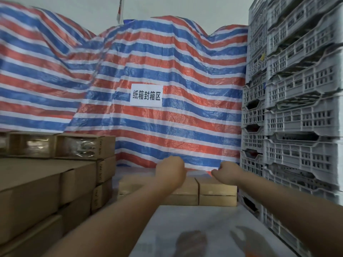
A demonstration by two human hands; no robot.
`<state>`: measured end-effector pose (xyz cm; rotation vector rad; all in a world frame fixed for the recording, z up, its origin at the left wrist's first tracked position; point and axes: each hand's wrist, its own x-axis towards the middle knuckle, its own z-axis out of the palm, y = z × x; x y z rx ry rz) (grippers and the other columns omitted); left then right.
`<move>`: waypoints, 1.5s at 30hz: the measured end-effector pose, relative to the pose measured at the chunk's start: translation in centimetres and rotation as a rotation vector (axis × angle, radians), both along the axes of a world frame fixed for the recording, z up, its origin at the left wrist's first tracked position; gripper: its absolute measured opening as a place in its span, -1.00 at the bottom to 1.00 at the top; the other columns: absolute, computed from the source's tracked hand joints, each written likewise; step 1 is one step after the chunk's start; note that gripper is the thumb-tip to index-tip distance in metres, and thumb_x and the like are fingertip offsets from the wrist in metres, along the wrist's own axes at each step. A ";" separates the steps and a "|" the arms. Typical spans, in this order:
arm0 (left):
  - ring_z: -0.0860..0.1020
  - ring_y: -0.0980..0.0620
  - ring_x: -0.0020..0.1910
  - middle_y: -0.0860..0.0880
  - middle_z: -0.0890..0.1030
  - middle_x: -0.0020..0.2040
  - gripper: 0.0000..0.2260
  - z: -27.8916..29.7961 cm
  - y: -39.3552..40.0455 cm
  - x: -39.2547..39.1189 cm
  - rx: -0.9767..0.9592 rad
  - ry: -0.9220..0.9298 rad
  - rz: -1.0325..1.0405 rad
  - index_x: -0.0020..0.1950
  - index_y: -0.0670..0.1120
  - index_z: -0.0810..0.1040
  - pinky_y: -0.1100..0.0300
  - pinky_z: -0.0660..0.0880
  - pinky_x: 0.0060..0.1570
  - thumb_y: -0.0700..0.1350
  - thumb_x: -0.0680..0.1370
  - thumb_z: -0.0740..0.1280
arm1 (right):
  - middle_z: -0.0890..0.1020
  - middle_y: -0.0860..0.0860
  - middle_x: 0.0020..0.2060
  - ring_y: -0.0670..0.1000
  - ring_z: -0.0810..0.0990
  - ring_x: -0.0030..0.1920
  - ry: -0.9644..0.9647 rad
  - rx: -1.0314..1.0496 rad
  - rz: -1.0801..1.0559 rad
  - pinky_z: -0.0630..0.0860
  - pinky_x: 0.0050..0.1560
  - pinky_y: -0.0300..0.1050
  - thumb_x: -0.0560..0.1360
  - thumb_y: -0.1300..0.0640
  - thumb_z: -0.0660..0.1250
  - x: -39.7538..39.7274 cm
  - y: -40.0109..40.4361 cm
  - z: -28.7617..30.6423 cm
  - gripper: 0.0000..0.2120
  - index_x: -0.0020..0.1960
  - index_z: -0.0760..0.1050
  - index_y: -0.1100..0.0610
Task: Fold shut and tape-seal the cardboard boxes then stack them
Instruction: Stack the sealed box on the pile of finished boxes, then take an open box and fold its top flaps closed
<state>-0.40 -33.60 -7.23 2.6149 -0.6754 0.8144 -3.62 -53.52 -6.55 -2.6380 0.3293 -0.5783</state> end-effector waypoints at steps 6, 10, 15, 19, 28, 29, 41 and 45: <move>0.49 0.04 -0.43 -0.01 0.48 -0.46 -0.63 0.7 7.6 -8.2 -0.261 0.031 -0.088 -0.42 -0.08 0.48 0.15 0.54 -0.30 -0.03 0.57 0.32 | 0.44 0.02 -0.32 -0.03 0.41 -0.33 -0.028 0.022 0.083 0.31 -0.37 -0.19 0.59 0.00 0.25 -7.2 7.7 1.9 -0.71 -0.26 0.38 0.10; 0.64 -0.06 -0.18 -0.13 0.65 -0.18 -0.71 -0.5 12.2 -12.0 -0.352 0.106 -0.143 -0.14 -0.18 0.62 -0.04 0.65 -0.08 -0.01 0.61 0.25 | 0.52 0.02 -0.22 -0.03 0.48 -0.23 -0.018 0.024 0.148 0.39 -0.31 -0.18 0.58 -0.01 0.27 -10.8 12.7 1.5 -0.78 -0.18 0.45 0.10; 0.64 0.00 -0.20 -0.07 0.67 -0.24 -0.77 -1.6 17.2 -15.2 -0.373 0.074 -0.091 -0.19 -0.13 0.68 -0.02 0.64 -0.10 -0.04 0.55 0.32 | 0.58 -0.02 -0.11 0.00 0.56 -0.06 -0.029 0.058 0.256 0.48 -0.09 -0.16 0.57 -0.05 0.30 -13.7 18.2 0.8 -0.82 -0.03 0.53 0.06; 0.62 0.11 -0.28 0.03 0.65 -0.32 -0.80 -2.0 20.2 -16.8 -0.432 0.078 -0.052 -0.26 -0.05 0.68 0.05 0.65 -0.15 -0.04 0.53 0.37 | 0.54 -0.11 -0.27 -0.09 0.51 -0.20 -0.021 0.064 0.328 0.34 -0.31 -0.26 0.55 -0.09 0.33 -15.4 20.9 0.7 -0.80 -0.21 0.44 -0.06; 0.60 0.16 -0.33 0.07 0.64 -0.38 -0.80 -1.6 23.3 -17.7 -0.630 0.110 -0.120 -0.30 -0.04 0.68 0.18 0.60 -0.25 -0.04 0.50 0.38 | 0.60 -0.05 -0.09 -0.06 0.56 -0.08 0.012 0.030 0.346 0.39 -0.30 -0.28 0.56 -0.06 0.31 -14.6 23.5 -0.1 -0.86 0.02 0.50 -0.01; 0.59 0.18 -0.36 0.09 0.62 -0.41 -0.79 -1.5 23.5 -17.6 -0.635 0.113 -0.113 -0.31 -0.04 0.67 0.20 0.56 -0.31 -0.04 0.50 0.38 | 0.59 -0.07 -0.11 -0.08 0.55 -0.09 0.010 0.043 0.353 0.39 -0.29 -0.28 0.55 -0.06 0.32 -14.2 23.7 -0.3 -0.88 0.01 0.49 -0.02; 0.60 0.18 -0.40 0.09 0.62 -0.41 -0.77 2.9 27.8 -13.1 -0.485 -0.014 0.056 -0.32 -0.03 0.65 0.15 0.58 -0.36 -0.04 0.52 0.36 | 0.61 0.00 -0.10 -0.03 0.57 -0.09 -0.002 0.059 0.455 0.54 -0.06 -0.17 0.58 -0.11 0.31 -8.3 28.8 1.5 -0.77 0.04 0.51 0.06; 0.62 0.07 -0.35 0.01 0.62 -0.39 -0.75 5.9 30.1 -9.1 -0.440 -0.055 0.170 -0.27 -0.06 0.63 0.10 0.62 -0.29 0.02 0.55 0.34 | 0.49 0.03 -0.34 -0.03 0.48 -0.29 -0.021 -0.001 0.483 0.39 -0.31 -0.21 0.57 -0.03 0.27 -4.4 30.9 3.8 -0.72 -0.23 0.49 0.12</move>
